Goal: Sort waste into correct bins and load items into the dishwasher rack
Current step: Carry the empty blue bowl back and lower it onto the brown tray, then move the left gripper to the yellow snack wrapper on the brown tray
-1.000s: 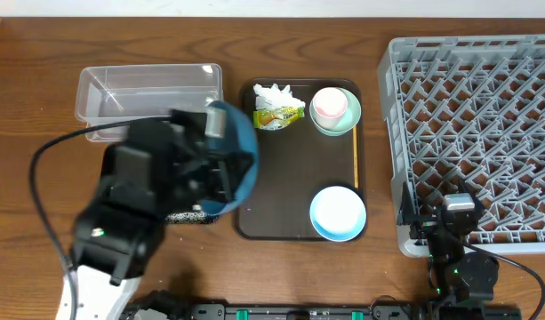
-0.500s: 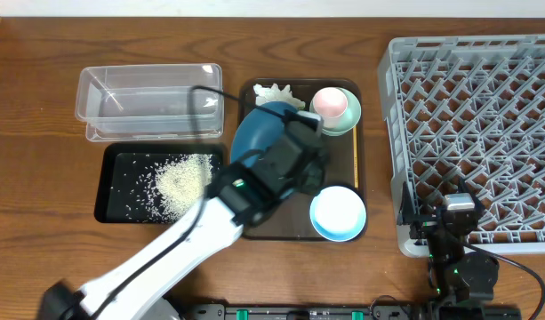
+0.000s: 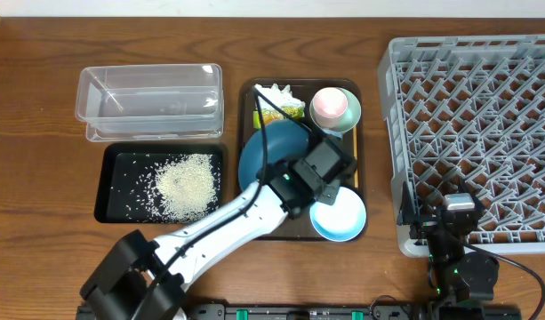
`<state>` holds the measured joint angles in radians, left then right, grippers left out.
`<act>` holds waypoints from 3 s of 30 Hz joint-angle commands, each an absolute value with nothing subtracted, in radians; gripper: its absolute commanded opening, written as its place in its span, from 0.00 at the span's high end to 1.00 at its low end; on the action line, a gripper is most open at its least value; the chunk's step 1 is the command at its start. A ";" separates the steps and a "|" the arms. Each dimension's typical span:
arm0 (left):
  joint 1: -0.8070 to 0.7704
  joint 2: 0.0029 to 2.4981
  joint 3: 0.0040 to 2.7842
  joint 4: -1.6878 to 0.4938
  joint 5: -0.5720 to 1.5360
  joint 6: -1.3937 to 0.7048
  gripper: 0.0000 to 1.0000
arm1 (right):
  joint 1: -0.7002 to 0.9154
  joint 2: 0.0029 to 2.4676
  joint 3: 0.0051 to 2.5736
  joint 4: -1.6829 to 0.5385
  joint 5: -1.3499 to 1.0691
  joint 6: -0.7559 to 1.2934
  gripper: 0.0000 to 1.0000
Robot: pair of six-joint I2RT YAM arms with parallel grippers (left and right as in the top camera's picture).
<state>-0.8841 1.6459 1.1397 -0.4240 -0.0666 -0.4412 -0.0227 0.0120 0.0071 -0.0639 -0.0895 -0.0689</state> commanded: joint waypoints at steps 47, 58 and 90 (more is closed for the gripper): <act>-0.880 1.376 1.110 -0.390 -0.355 -0.506 0.37 | -0.019 0.007 0.006 -0.068 -0.083 -0.057 0.01; -0.687 1.412 1.185 -0.485 0.017 -0.458 0.20 | -0.019 0.007 0.006 -0.068 -0.083 -0.057 0.01; -0.420 1.910 1.638 -0.609 0.223 -0.133 0.11 | -0.019 0.007 0.006 -0.068 -0.083 -0.057 0.01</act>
